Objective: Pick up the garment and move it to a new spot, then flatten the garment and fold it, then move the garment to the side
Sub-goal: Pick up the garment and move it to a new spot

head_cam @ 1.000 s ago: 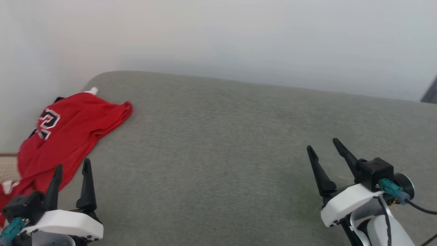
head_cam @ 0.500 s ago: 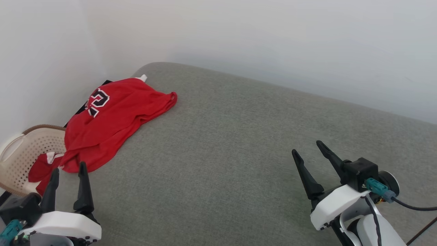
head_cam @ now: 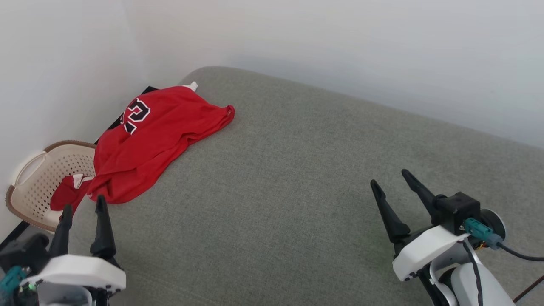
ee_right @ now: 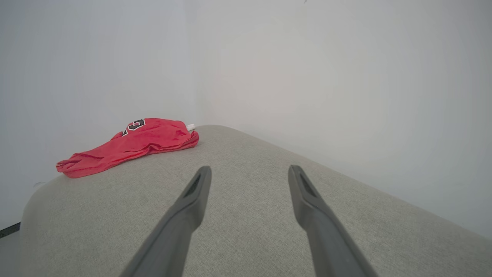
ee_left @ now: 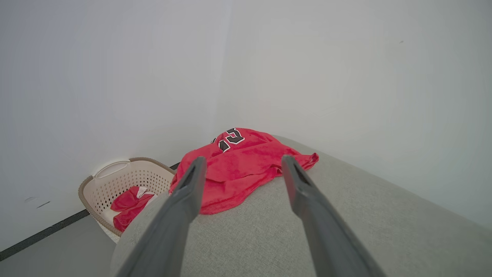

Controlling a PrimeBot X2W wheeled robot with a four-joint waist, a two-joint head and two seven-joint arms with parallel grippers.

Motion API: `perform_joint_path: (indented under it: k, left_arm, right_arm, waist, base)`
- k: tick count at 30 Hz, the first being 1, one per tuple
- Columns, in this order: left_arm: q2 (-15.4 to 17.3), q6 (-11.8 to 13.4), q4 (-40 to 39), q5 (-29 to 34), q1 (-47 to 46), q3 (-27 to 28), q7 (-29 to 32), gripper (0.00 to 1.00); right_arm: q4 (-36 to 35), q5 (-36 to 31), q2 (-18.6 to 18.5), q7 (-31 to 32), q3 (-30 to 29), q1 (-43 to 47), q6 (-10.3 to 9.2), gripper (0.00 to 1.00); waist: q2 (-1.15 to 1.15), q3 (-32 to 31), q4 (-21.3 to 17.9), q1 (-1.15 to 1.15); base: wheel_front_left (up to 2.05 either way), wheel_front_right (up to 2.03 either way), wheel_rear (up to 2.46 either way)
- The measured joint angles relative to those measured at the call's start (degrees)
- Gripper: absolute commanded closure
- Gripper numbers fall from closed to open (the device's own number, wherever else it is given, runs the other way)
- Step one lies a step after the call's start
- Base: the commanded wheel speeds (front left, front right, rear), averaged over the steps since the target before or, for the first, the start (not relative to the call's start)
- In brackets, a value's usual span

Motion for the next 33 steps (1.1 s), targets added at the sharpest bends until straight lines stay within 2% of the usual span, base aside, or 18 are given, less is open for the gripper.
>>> perform_joint_path:
  k: [4, 13, 24, 33]
  left_arm:
    - [-0.3, -0.6, 1.5, -0.8, -3.0, -0.1, 0.0, 0.0]
    - [0.9, -4.5, 8.4, -1.9, -12.8, -1.0, 1.7, 0.0]
    - [4.0, -10.4, 26.5, -3.2, -32.1, -2.2, 5.1, 0.0]
    - [5.5, -12.9, 44.4, -4.4, -45.8, -3.7, 10.1, 0.0]
  right_arm:
    - [-1.2, -0.3, -0.1, 0.4, -1.2, -0.1, 0.0, 0.0]
    - [-3.4, -1.5, -0.4, 1.6, -2.2, -1.8, 0.0, 0.0]
    - [-7.2, -2.7, -2.5, 3.7, -2.7, -6.2, 0.0, 0.0]
    - [-12.2, -3.8, -4.4, 6.3, -2.7, -10.0, 0.0, 0.0]
  waist:
    - [0.0, 1.5, 0.3, 0.0]
    - [0.0, 5.6, -0.5, 0.0]
    - [0.0, 13.6, -3.6, 0.0]
    - [0.0, 21.6, -6.8, 0.0]
  base:
    - [0.0, 0.0, 0.0]
    - [0.0, 0.0, 0.0]
    - [0.0, 0.0, 0.0]
    - [0.0, 0.0, 0.0]
